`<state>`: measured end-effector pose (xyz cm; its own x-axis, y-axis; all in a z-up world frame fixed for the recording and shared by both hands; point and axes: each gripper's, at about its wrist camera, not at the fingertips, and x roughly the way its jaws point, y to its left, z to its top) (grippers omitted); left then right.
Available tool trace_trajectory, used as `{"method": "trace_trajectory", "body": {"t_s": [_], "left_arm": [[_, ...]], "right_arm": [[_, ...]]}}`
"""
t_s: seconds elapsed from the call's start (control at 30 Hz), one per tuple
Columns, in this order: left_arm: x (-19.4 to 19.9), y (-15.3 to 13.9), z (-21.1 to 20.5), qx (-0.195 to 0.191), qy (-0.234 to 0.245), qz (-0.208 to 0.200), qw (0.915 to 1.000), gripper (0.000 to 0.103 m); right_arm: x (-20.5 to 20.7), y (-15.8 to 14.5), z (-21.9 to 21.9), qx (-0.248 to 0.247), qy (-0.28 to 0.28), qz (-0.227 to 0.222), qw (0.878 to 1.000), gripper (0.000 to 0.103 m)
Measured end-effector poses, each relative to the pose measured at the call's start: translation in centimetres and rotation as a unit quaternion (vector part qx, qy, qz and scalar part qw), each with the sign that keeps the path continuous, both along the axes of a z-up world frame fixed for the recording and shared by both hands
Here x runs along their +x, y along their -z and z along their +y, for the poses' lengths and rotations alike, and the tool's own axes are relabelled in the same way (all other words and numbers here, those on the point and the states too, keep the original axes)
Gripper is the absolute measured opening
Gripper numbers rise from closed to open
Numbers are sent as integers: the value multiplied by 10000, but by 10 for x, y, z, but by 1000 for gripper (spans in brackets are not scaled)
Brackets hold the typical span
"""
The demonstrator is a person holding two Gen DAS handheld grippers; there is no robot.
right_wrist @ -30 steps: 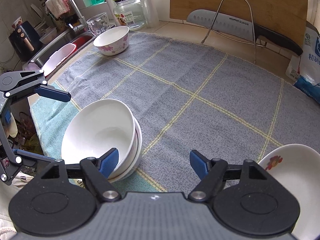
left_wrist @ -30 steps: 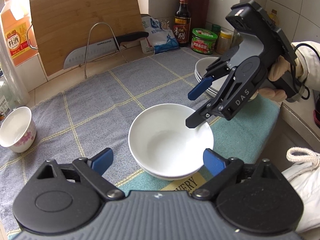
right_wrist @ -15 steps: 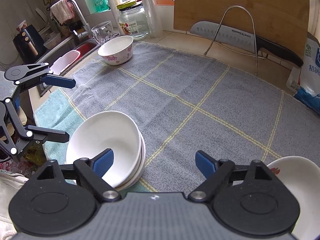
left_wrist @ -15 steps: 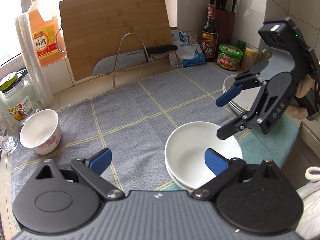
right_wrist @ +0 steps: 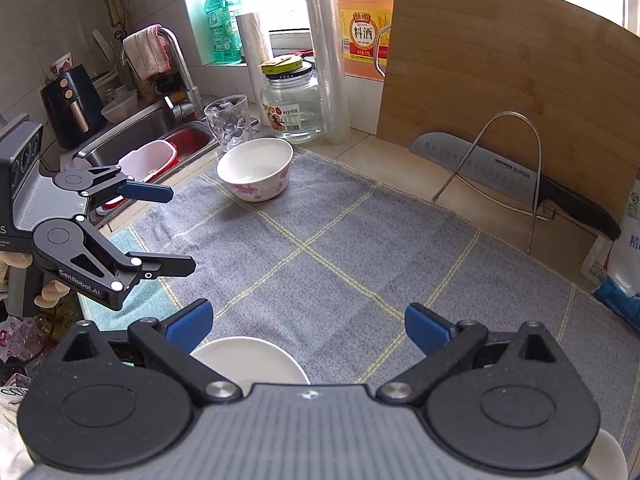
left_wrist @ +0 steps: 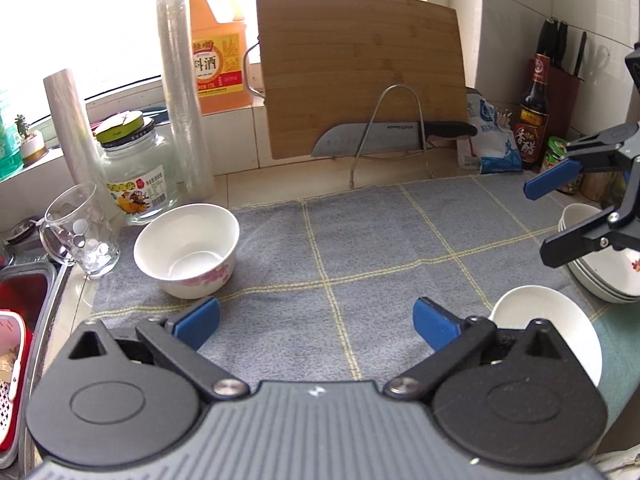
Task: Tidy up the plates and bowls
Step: 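Grasp the rim of a white bowl near the glass jar with the right tool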
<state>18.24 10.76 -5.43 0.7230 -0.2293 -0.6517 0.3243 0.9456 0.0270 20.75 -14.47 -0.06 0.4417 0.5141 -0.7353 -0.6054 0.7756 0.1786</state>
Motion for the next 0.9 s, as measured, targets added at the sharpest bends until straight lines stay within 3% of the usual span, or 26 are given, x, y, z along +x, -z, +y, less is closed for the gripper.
{"method": "trace_trajectory", "body": {"t_s": [0.23, 0.37, 0.63, 0.9], "left_arm": [[19, 12, 34, 257, -362, -190, 9988, 102], [34, 19, 51, 201, -421, -150, 9988, 102], [54, 36, 71, 452, -341, -210, 9982, 102], [74, 48, 82, 489, -297, -222, 9981, 102]], "right_arm": [[36, -8, 46, -86, -235, -184, 9995, 103], [58, -7, 80, -128, -365, -207, 9990, 103], [99, 15, 148, -344, -403, 4, 9986, 103], [131, 35, 185, -482, -474, 204, 9975, 103]]}}
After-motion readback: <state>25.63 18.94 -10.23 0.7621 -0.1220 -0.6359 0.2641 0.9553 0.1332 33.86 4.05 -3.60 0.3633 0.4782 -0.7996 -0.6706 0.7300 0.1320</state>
